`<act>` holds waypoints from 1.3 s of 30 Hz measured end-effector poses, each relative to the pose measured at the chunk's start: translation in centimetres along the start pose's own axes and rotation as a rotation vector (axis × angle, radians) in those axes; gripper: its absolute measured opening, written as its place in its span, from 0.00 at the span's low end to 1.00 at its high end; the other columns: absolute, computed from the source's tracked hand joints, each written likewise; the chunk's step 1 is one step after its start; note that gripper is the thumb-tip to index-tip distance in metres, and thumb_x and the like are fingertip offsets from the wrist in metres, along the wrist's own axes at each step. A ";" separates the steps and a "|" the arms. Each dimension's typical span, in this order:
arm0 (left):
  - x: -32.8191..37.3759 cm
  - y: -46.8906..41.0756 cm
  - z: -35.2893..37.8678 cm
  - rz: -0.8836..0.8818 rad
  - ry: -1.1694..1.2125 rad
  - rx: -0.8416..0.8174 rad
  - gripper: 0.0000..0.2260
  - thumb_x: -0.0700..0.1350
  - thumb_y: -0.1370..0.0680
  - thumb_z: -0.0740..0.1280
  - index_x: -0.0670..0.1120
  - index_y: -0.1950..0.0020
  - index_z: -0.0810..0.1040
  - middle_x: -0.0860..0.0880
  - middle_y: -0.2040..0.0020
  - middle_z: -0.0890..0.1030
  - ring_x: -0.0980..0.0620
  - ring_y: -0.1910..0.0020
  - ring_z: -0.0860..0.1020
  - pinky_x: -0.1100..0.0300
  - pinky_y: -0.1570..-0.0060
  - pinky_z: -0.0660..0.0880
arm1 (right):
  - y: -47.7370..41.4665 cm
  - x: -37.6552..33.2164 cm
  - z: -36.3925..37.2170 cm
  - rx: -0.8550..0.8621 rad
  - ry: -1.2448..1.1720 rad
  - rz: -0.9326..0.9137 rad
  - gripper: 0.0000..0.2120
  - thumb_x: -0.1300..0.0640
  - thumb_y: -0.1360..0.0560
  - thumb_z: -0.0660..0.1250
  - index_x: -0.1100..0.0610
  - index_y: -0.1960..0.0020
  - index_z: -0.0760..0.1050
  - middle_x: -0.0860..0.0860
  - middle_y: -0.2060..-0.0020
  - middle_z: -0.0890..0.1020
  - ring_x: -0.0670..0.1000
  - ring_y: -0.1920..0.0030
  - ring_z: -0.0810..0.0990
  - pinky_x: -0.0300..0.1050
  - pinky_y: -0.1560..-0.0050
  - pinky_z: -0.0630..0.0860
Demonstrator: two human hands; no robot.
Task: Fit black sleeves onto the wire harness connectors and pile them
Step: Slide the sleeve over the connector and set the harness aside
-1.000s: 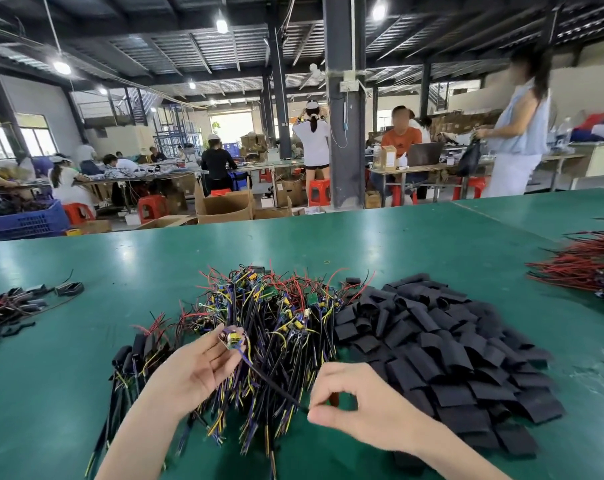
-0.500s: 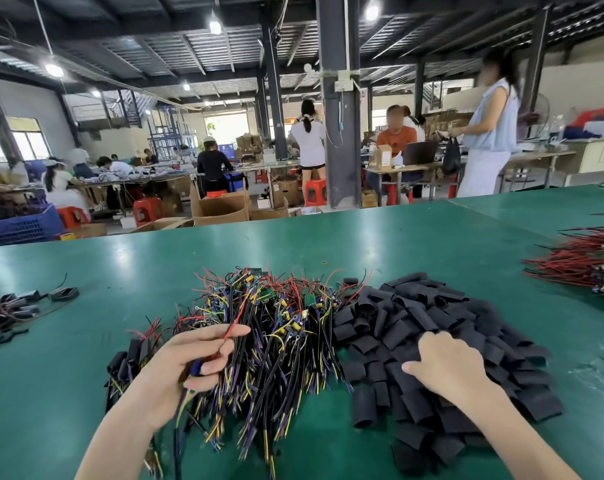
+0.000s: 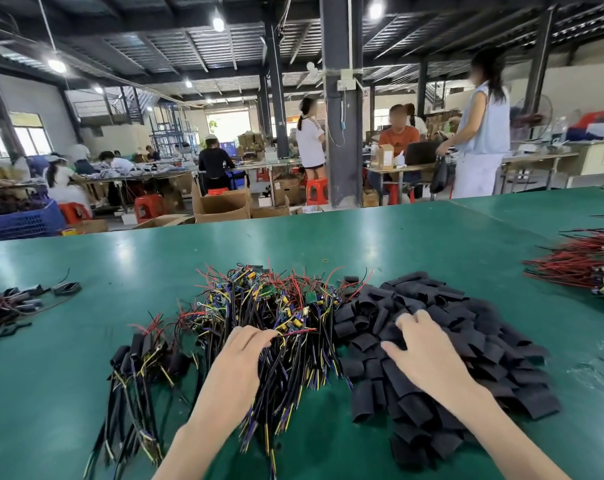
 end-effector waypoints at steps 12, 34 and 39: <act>1.7 0.6 1.0 -0.134 0.273 0.104 0.04 0.36 0.24 0.67 0.44 0.52 0.80 0.56 0.57 0.78 0.59 0.57 0.70 0.57 0.48 0.69 | 2.8 -6.1 1.6 0.001 -0.386 -0.417 0.17 0.56 0.26 0.68 0.55 0.39 0.73 0.46 0.50 0.73 0.44 0.58 0.72 0.29 0.53 0.66; 3.0 1.0 0.3 -0.028 0.244 0.194 0.11 0.44 0.21 0.60 0.41 0.53 0.80 0.51 0.58 0.79 0.53 0.59 0.71 0.56 0.53 0.70 | 2.5 -5.6 2.1 0.017 -0.565 -0.365 0.12 0.59 0.32 0.73 0.52 0.48 0.78 0.47 0.58 0.76 0.47 0.61 0.77 0.46 0.57 0.77; 2.7 1.1 0.3 -0.079 0.296 0.215 0.05 0.39 0.22 0.64 0.40 0.52 0.79 0.50 0.58 0.79 0.52 0.58 0.72 0.56 0.54 0.70 | 2.7 -5.7 2.2 0.006 -0.577 -0.381 0.13 0.61 0.31 0.73 0.54 0.48 0.78 0.48 0.57 0.77 0.47 0.58 0.77 0.45 0.54 0.77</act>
Point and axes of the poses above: each hand's wrist, its own y-axis away from the middle knuckle, its own z-axis out of the palm, x = y × z, the point moved 7 cm from there along -y, towards the middle knuckle
